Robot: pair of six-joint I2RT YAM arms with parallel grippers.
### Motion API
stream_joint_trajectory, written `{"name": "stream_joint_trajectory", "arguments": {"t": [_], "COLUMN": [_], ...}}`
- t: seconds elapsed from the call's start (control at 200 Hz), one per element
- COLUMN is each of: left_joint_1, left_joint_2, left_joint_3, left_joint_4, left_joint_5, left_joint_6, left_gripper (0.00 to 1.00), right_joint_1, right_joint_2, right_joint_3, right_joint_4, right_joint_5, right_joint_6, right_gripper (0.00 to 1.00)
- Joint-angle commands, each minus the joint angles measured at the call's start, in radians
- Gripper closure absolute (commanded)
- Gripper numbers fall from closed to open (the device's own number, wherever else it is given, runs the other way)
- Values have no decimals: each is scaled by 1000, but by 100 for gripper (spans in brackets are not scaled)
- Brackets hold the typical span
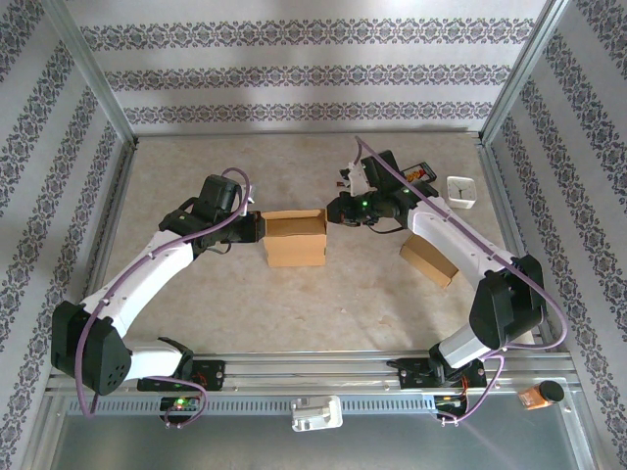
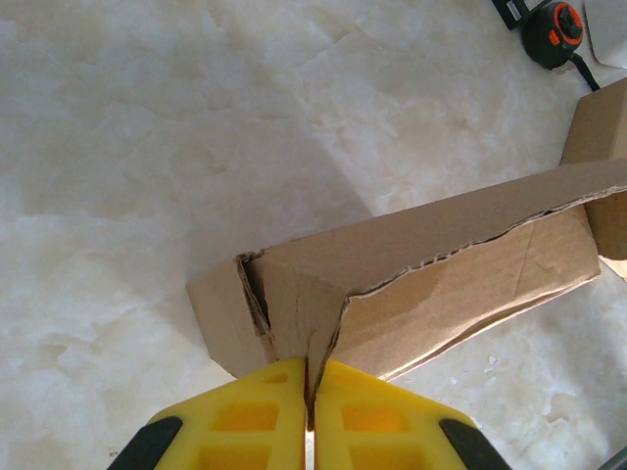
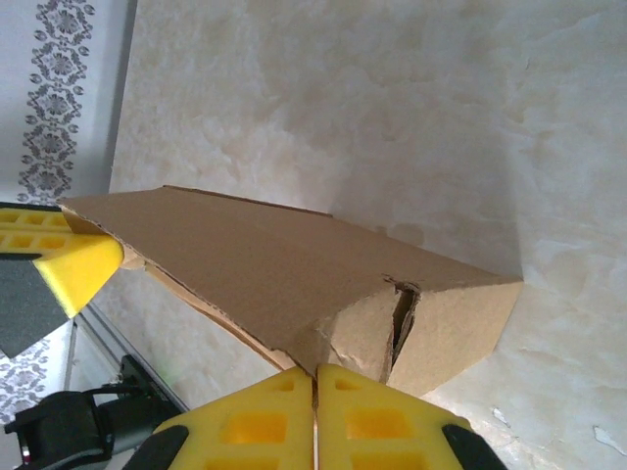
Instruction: Fold the paper box
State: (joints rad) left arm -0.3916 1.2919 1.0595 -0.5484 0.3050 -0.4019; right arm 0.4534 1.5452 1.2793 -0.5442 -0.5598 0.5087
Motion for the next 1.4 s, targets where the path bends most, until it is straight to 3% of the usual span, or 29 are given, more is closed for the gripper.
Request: {"name": "stream_joint_trajectory", "arguments": {"t": [0.0, 0.745, 1.229, 1.399], "left_joint_1": [-6, -6, -7, -6], "left_joint_2": [-9, -13, -16, -6], "left_joint_3": [-4, 4, 29, 20], "left_joint_4": [-5, -17, -34, -19], "left_joint_5": [-4, -6, -96, -60], "left_joint_6": [-12, -9, -12, -24], "left_gripper": [92, 92, 92, 92], "right_joint_1": [-6, -20, -24, -24], "right_joint_2": [15, 26, 8, 6], "right_joint_3": [-26, -116, -110, -110], "right_joint_4": [-11, 38, 21, 19], "right_joint_5": [-15, -16, -11, -11], "right_joint_6": [54, 76, 62, 63], "right_gripper": [92, 94, 95, 95]}}
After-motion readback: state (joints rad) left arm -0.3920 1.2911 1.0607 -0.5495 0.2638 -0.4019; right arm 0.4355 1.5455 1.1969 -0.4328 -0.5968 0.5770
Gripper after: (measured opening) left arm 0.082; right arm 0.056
